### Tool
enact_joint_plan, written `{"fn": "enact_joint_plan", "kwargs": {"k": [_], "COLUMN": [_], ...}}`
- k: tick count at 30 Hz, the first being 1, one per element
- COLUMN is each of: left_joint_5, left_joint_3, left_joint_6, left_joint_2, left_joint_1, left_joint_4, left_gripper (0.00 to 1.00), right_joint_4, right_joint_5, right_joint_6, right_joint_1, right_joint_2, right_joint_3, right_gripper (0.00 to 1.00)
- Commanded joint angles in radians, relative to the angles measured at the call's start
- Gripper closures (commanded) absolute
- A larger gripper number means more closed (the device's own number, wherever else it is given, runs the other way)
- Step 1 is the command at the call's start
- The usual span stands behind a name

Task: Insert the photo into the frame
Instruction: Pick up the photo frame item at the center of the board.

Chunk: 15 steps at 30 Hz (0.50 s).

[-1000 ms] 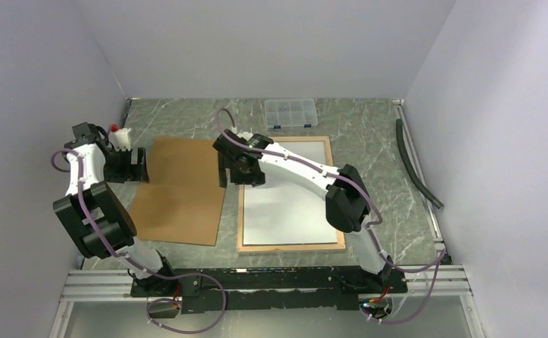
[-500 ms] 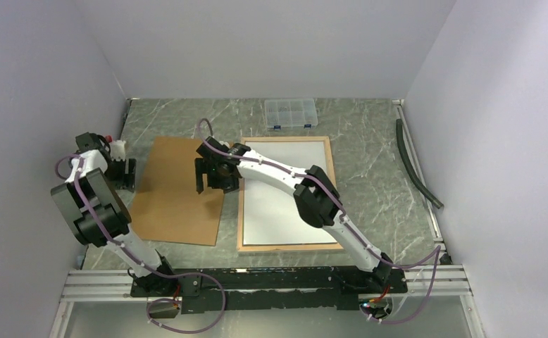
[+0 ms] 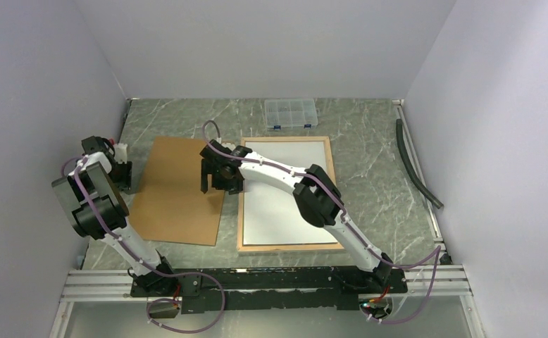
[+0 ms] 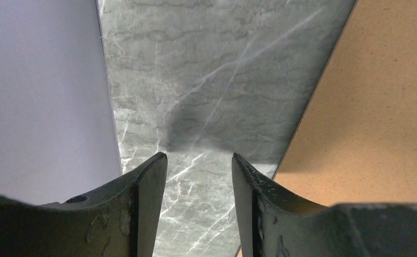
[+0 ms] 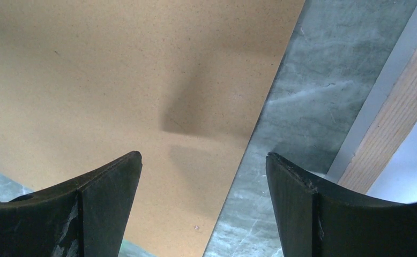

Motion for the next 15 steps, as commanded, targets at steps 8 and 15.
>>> {"fn": "enact_joint_plan", "kwargs": {"k": [8, 15], "left_joint_5": [0.15, 0.198], "left_joint_3": [-0.081, -0.1], "left_joint_6": [0.0, 0.023], "left_joint_2": [0.033, 0.04], "left_joint_1": [-0.041, -0.058], "left_joint_4": [-0.082, -0.102], "left_gripper": [0.52, 0.57], "right_joint_4": [0.075, 0.27], "right_joint_5": [-0.075, -0.259], "right_joint_6": [0.097, 0.143], "right_joint_1": [-0.036, -0.05], "right_joint_2": [-0.005, -0.033], "right_joint_3": [-0.041, -0.088], "right_gripper": [0.11, 0.11]}}
